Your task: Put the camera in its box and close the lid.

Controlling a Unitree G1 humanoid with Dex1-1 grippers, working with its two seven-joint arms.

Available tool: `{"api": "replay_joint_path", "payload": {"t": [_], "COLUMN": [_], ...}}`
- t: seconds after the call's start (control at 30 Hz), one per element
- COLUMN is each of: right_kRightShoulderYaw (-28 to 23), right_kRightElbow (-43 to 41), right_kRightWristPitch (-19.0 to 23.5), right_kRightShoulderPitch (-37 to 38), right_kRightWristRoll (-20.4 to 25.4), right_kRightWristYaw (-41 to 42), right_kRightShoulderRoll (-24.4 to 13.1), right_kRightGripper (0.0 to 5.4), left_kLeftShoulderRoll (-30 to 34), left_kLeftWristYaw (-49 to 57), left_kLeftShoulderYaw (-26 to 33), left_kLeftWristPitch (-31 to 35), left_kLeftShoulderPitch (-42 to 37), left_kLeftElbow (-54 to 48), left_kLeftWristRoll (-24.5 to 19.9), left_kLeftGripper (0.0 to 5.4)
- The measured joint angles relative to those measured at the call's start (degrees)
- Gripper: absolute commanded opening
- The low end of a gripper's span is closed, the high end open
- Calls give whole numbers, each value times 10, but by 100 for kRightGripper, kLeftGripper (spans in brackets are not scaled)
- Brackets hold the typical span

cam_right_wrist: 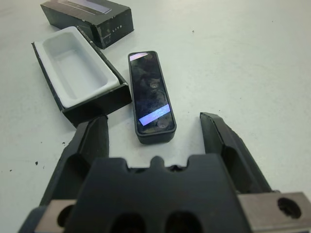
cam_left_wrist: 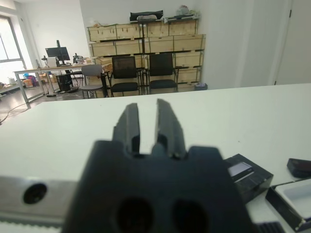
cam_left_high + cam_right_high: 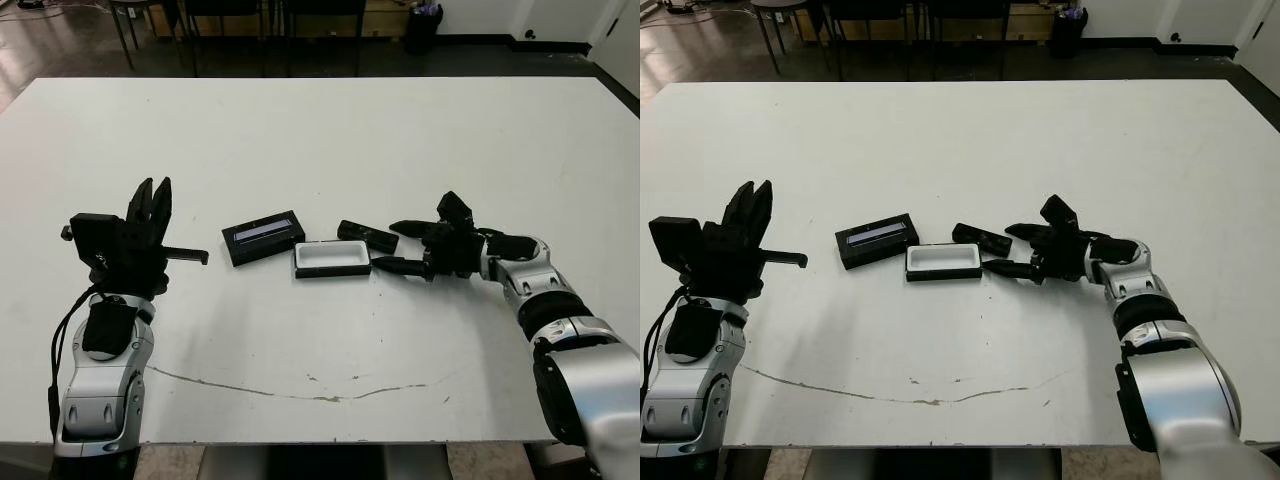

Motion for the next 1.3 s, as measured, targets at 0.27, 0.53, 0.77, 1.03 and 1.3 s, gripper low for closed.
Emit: {"api": "replay_joint_path", "payload": {"t": [0.27,0.53,0.77,1.03,1.3], "right_kRightShoulderYaw": [-3,-3,-2,8,1], "right_kRightElbow": [-1,-1,-7,-28,-27], "right_kRightWristPitch": [-30,21,21,-21,-27], "right_kRightShoulderPitch": [9,-3,2,19,24], "right_kRightWristRoll": [0,0,0,-5,-3], "right_kRightWristYaw": [-3,21,-4,-35,-47], "right_kRightShoulderRoll": [-2,-3,-2,-3,-1], "right_kRightGripper": [326,326,326,326,326], "left_kLeftShoulderRoll": [2,2,2,2,2], "left_kLeftWristYaw": [-4,-5,-4,-5,-5], "left_kLeftShoulderYaw": [1,2,2,2,2], "left_kLeftWristPitch": [0,5,5,5,5], "left_kLeftShoulderPitch": [1,2,3,4,4], "left_kLeftElbow": [0,-2,-3,-5,-5], "left_kLeftWristRoll": [0,-1,-1,-1,-1], "left_kLeftGripper": [0,0,0,0,0]}}
